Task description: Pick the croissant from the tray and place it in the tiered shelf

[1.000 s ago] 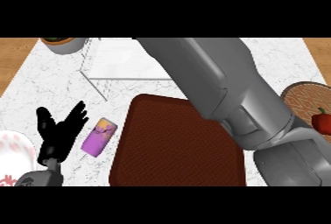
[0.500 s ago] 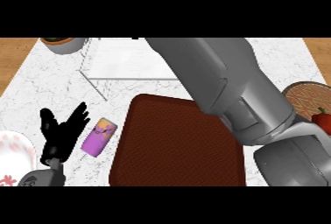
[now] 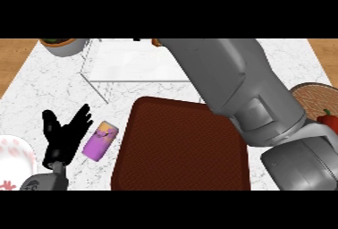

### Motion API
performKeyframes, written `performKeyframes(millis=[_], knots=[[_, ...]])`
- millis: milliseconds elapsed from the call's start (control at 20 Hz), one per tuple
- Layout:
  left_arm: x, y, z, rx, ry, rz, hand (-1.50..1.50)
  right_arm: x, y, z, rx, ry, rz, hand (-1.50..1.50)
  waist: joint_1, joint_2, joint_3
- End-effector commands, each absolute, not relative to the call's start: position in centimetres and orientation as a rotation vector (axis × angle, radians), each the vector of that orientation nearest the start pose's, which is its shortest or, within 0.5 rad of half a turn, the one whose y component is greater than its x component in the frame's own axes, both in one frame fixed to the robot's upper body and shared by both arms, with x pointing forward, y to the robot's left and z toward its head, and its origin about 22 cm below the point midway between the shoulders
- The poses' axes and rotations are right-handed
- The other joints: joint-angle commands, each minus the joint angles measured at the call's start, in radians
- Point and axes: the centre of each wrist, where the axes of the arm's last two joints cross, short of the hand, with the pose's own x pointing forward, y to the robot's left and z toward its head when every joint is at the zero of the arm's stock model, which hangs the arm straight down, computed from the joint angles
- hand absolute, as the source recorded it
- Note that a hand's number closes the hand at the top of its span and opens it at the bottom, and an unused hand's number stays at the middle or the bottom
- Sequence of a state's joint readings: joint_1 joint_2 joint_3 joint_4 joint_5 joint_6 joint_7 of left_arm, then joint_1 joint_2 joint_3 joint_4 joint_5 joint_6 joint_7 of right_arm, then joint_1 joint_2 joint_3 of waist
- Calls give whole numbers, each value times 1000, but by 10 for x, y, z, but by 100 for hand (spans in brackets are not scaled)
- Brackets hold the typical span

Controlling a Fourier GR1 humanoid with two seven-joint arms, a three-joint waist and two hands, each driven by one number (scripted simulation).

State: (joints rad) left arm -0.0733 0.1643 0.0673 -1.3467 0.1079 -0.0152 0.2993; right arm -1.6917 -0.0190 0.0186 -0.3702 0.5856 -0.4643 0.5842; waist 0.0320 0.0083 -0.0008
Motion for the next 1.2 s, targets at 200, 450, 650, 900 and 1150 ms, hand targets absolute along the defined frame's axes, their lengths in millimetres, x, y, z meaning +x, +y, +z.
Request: performKeyframes(millis=[200,450,650,900,1150], knots=[[260,287,-27,87,-1125,16,0,420,20,340,-530,-1745,126,-150,-1,-2,0],[262,286,-23,79,-1125,39,0,430,0,325,-481,-1766,-57,-150,-12,-4,0],[259,301,-21,91,-1128,36,0,444,-40,345,-599,-1778,-197,-150,-8,-1,0],[249,290,-19,90,-1102,48,0,446,-69,354,-671,-1736,-372,-150,-36,-19,2],[247,295,-38,86,-1083,63,0,443,-124,361,-631,-1715,-461,-150,-59,-19,1]])
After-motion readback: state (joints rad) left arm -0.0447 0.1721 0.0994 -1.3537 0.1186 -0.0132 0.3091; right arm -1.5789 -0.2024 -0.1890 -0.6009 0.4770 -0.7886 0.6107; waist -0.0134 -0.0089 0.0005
